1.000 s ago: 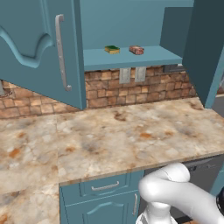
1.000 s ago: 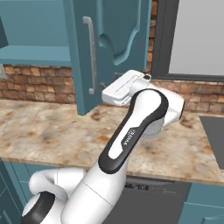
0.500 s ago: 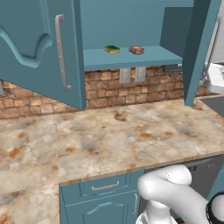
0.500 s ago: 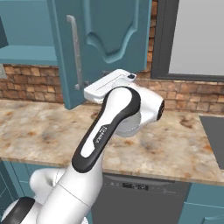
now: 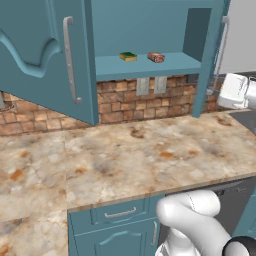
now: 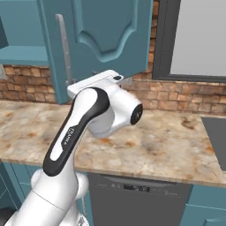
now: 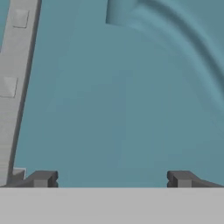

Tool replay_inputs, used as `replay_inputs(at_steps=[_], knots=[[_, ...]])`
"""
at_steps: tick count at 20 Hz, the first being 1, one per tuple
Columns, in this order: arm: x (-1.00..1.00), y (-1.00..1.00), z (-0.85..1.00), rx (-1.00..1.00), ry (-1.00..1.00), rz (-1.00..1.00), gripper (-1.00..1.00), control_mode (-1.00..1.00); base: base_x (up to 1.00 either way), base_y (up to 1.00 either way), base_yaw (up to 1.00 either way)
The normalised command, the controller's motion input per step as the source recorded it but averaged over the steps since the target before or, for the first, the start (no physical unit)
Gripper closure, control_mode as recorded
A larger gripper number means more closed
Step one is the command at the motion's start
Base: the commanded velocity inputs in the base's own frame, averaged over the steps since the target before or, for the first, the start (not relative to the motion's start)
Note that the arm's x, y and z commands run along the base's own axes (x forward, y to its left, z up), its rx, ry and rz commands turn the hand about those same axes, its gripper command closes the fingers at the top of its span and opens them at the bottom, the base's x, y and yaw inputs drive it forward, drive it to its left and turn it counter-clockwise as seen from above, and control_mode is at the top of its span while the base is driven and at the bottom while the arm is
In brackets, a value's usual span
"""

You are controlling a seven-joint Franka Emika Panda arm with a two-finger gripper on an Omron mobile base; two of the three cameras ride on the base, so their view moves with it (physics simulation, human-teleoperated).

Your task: Pick up the bar soap and sponge from the sink, and place them back in the cabinet, and close the cabinet doors.

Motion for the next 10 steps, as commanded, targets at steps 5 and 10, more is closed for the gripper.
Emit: replay_inputs(at_steps=[5, 10], knots=[[0.23, 0.20, 0.00, 0.00, 0.00, -0.15, -1.00, -1.00, 0.00, 0.00, 0.00], [0.33, 0.15, 0.00, 0.00, 0.00, -0.14, -1.00, -1.00, 0.00, 0.00, 0.00]])
